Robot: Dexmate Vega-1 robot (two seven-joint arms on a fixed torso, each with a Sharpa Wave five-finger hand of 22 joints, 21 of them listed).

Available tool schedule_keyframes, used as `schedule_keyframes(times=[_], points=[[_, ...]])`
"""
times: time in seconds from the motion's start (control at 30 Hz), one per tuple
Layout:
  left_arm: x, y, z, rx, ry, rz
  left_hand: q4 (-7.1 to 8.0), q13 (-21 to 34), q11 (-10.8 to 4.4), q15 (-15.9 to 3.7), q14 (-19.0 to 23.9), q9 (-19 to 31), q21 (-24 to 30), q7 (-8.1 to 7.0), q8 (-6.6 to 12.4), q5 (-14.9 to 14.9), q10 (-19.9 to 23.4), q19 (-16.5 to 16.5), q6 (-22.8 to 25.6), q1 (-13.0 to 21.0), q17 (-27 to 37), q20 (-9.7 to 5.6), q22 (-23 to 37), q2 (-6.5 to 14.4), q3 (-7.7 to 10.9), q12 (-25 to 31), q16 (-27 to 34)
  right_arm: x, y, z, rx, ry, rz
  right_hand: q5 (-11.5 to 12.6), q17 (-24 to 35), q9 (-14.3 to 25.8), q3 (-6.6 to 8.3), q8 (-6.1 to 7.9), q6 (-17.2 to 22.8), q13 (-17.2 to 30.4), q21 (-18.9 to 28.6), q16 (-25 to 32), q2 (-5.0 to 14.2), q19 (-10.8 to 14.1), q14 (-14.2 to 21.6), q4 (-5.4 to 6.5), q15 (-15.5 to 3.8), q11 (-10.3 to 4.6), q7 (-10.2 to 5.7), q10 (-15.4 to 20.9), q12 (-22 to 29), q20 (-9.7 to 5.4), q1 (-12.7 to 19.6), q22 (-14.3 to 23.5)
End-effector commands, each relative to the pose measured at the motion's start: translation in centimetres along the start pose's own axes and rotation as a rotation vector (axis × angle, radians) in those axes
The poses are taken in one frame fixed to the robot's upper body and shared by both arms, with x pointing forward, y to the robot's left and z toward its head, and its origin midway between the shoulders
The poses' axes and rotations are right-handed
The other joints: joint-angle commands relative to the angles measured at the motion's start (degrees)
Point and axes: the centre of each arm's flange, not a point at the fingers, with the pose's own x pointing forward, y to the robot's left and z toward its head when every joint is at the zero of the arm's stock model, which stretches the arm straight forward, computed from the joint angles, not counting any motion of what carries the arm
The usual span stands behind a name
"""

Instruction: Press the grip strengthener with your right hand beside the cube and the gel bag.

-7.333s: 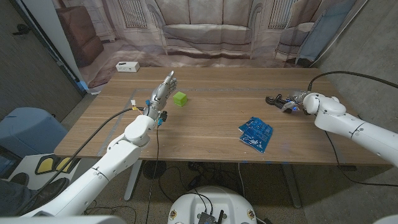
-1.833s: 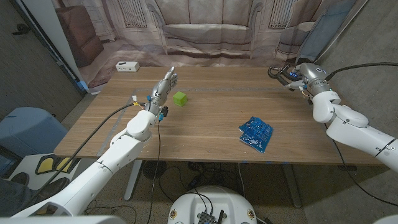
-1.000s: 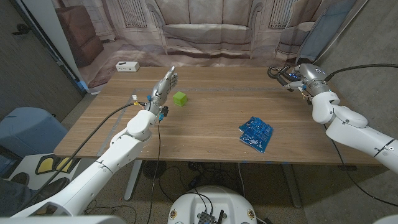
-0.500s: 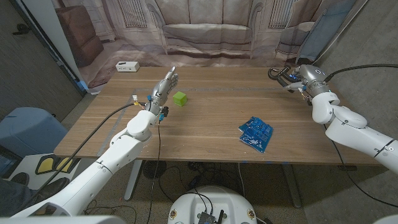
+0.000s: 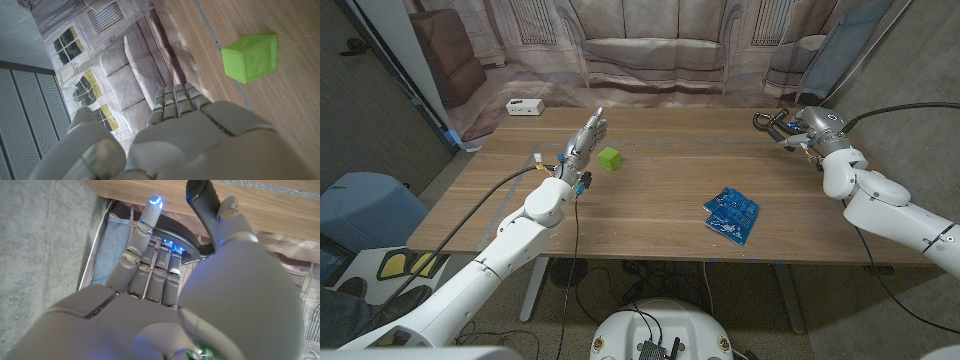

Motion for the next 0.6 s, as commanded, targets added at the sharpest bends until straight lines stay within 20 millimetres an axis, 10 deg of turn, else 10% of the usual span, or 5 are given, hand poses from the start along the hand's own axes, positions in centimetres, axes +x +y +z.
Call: schedule_keyframes(times=[0.03, 0.6], points=[[0.12, -0.14, -0.07, 0.000, 0.004, 0.001, -0.45, 0.2, 0.04, -0.34, 0.4, 0.3, -0.2, 0.11, -0.10, 0.0, 0.6, 0.0, 0.5, 0.3, 0.1, 0.05, 0.3, 0.4, 0.21, -0.1, -0.1, 0.13, 0.41, -0.48, -0.013, 0.021, 0.004, 0.4, 0.4, 0.3, 0.69, -0.46, 1.8, 0.4, 0.8, -0.5, 14.73, -2.2, 12.6, 1.43, -14.79, -1.44, -3.07, 0.1, -0.4, -1.14, 13.1, 0.0], [0.20, -0.13, -0.08, -0.001, 0.004, 0.003, -0.51, 0.2, -0.11, -0.34, 0.5, 0.3, -0.2, 0.12, -0.10, 0.0, 0.6, -0.1, 0.6, 0.3, 0.1, 0.06, 0.3, 0.4, 0.16, -0.1, -0.1, 0.72, 1.16, -0.85, -0.025, 0.037, 0.049, 0.4, 1.4, 0.5, -0.32, -1.40, 0.7, 0.3, 1.6, -1.4, 14.07, -3.1, 10.9, 1.52, -14.86, -1.69, -3.22, -0.9, -1.2, -0.92, 11.7, -0.2]])
